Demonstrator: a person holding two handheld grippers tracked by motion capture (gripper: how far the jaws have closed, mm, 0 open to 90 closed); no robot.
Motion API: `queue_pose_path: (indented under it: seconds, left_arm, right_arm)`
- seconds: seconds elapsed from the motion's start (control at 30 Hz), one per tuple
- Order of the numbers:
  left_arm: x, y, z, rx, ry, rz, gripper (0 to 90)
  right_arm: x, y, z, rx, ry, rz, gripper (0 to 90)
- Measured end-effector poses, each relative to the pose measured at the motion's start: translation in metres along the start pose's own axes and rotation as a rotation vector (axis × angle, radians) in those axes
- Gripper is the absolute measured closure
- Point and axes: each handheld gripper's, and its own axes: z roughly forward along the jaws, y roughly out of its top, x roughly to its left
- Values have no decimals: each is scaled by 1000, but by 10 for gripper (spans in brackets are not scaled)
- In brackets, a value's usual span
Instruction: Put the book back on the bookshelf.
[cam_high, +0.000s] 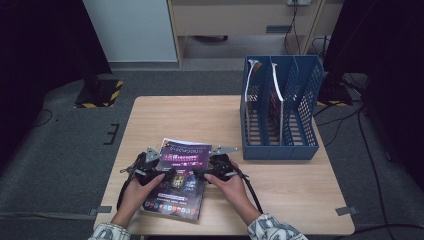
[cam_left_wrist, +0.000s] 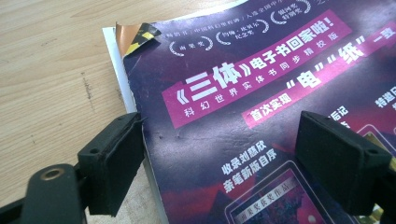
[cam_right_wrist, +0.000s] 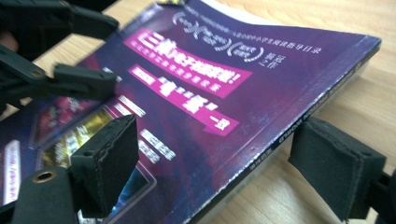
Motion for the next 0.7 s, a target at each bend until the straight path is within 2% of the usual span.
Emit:
queue_pose_path:
  seconds: [0.17,0.4,0.47,0.7]
  left_arm:
    - [1,-1,0,-2,-1,-10,150]
    - [2,-2,0,-7,-5,-14,150]
    - [2,-2,0,-8,-4,-14,150]
    - [1,-2,0,-9,-3,-15,149]
  right_arm:
    - [6,8,2,-17,44,-12,161]
    - [15,16,21,20,103,-33,167]
    - [17,13,26,56,106,-50,153]
    - [16,10,27,41,114,-71,162]
